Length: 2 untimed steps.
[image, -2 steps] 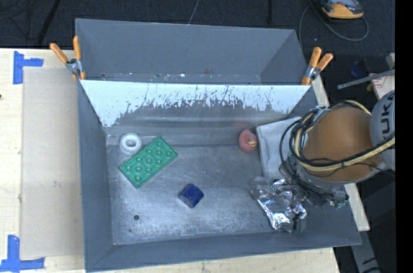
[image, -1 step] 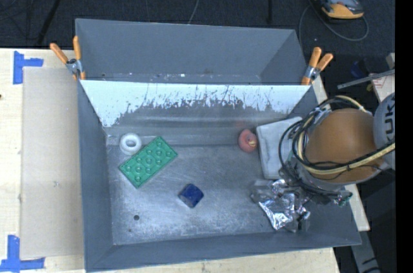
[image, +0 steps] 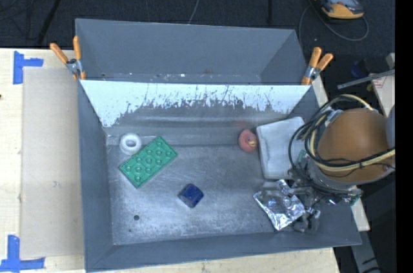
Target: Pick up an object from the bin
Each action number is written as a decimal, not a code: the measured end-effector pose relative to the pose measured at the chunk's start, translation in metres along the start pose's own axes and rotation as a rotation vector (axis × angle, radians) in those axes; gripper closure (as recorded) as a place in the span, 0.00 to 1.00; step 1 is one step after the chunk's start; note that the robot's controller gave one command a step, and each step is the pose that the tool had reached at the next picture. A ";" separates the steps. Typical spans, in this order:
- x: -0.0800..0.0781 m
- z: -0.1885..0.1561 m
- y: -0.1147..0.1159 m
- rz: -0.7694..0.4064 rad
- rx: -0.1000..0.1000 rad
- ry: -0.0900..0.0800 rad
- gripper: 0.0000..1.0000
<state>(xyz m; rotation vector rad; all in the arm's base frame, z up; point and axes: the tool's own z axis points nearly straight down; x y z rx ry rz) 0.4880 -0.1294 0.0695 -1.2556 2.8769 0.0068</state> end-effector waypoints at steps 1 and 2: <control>0.001 0.000 -0.001 0.001 0.001 0.003 1.00; -0.001 -0.053 0.003 -0.020 0.005 0.002 1.00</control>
Offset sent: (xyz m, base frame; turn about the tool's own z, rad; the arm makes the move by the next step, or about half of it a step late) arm 0.0000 0.0000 0.0000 0.0000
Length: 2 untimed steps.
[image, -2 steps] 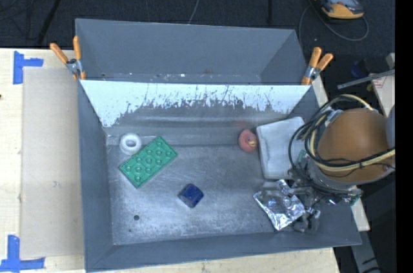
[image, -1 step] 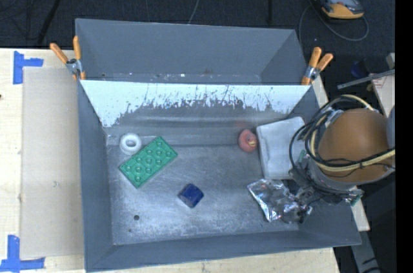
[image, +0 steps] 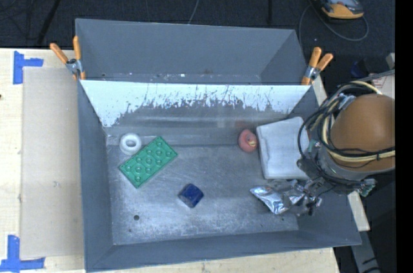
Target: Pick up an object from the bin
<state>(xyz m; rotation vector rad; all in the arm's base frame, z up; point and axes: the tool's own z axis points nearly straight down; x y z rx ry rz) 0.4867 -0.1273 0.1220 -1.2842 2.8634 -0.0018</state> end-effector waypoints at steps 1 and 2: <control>-0.001 -0.069 0.019 -0.016 0.002 -0.001 1.00; -0.020 -0.105 0.004 -0.007 0.000 -0.001 1.00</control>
Offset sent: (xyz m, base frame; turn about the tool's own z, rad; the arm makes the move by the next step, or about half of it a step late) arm -0.0148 0.0117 0.0665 -0.0194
